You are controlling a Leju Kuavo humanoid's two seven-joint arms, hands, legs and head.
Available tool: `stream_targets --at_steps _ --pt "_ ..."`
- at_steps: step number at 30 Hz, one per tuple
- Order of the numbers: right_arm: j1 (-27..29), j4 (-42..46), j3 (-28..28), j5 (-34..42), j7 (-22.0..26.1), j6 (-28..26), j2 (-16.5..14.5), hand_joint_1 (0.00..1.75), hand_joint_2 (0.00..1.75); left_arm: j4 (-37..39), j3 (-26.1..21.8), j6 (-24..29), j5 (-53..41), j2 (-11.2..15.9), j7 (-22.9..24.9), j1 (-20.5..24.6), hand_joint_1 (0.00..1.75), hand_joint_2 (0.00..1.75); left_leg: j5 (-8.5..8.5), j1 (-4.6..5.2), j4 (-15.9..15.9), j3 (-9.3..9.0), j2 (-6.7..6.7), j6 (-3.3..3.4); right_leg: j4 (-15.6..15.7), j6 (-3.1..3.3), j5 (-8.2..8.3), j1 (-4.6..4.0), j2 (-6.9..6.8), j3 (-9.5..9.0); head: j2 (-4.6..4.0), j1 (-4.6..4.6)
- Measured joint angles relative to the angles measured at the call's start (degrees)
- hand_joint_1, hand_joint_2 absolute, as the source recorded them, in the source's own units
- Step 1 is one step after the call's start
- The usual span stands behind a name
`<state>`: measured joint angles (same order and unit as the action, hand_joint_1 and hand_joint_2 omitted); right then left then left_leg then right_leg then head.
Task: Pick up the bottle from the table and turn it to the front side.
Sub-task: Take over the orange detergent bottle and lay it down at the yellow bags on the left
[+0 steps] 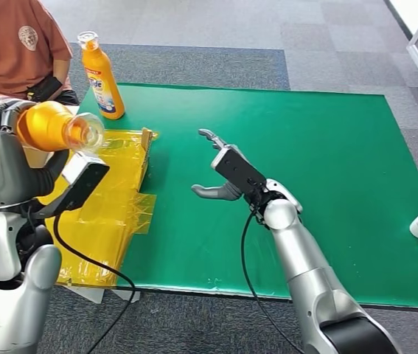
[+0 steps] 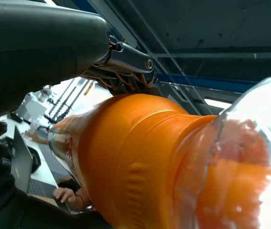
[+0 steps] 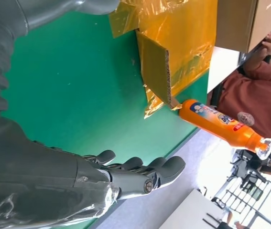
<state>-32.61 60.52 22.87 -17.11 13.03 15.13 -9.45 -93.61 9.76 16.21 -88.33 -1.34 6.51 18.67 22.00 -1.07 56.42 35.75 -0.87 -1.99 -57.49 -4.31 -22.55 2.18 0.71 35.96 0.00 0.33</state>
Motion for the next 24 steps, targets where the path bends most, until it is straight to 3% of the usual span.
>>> stream_targets --at_steps 11,24 --pt "-0.52 0.0 0.14 0.85 0.03 0.66 -0.6 0.0 1.75 9.13 2.8 3.69 -1.55 5.74 7.13 -0.67 1.75 1.75 -0.02 0.0 0.0 0.0 0.01 -0.02 0.0 0.01 0.01 0.0 0.01 0.03 0.0 0.0" --pt "-1.23 0.01 1.21 2.36 0.27 0.98 -0.73 0.0 1.75 21.05 3.56 7.6 -1.54 8.16 5.12 -0.87 1.75 1.75 -0.02 0.0 0.0 0.01 0.01 -0.02 0.0 0.01 0.01 0.0 0.01 0.03 0.0 0.01"
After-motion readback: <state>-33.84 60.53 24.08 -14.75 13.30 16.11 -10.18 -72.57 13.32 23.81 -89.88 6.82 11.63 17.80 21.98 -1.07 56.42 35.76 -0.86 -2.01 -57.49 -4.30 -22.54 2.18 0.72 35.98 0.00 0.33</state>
